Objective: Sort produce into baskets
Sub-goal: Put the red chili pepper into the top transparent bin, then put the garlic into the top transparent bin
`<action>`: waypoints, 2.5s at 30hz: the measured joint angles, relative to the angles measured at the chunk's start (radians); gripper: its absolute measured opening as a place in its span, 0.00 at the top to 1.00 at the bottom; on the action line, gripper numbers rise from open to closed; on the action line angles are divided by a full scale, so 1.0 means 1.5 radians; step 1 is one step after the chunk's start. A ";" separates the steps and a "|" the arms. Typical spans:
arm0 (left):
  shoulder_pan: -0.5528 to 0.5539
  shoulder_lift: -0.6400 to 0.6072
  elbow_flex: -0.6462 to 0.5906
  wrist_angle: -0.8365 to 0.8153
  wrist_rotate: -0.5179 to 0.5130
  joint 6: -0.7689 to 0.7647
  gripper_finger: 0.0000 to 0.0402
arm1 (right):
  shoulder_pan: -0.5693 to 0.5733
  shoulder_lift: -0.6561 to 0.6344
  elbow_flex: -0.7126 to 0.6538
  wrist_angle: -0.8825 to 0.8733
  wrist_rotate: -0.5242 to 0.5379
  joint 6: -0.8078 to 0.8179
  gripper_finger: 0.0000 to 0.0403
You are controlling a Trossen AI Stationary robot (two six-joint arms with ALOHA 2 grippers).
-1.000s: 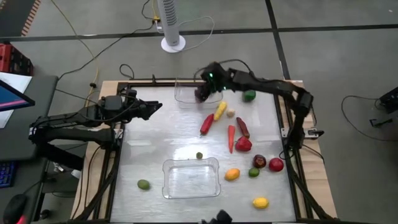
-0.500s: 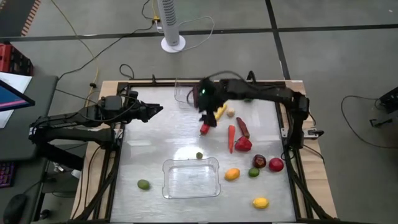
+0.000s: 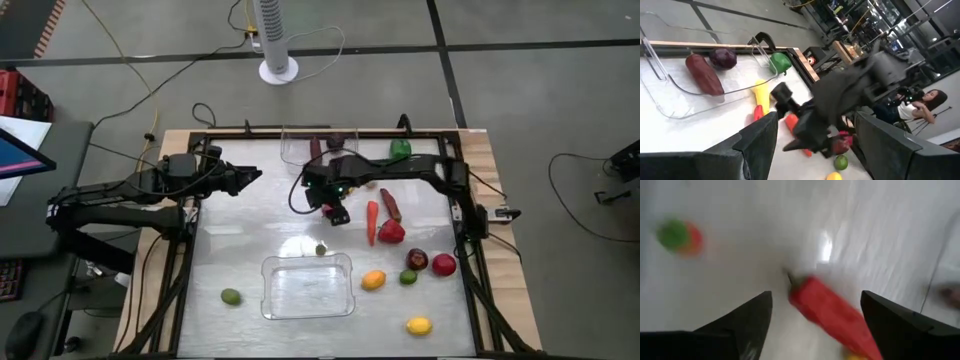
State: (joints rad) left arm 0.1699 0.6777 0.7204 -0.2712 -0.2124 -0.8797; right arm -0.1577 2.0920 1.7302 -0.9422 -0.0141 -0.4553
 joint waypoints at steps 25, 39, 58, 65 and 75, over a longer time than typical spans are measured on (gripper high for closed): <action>0.000 -0.094 0.001 0.170 0.016 0.018 0.37 | -0.015 0.055 0.013 -0.065 0.051 0.035 0.59; 0.000 -0.089 0.001 0.175 0.003 0.048 0.37 | -0.154 -0.108 0.076 0.200 0.065 0.248 0.48; 0.000 -0.081 0.001 0.170 0.029 0.032 0.37 | -0.207 -0.192 0.035 -0.108 -0.035 0.298 0.24; 0.000 -0.070 0.000 0.147 0.029 0.032 0.37 | -0.191 -0.345 -0.185 0.040 0.006 0.379 0.24; 0.000 -0.033 0.000 0.144 0.028 0.032 0.37 | -0.201 -0.381 -0.439 0.202 0.010 0.405 0.19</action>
State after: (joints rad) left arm 0.1696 0.6278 0.7200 -0.0551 -0.1699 -0.8315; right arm -0.4594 1.5200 1.0713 -0.6396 0.0006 0.1520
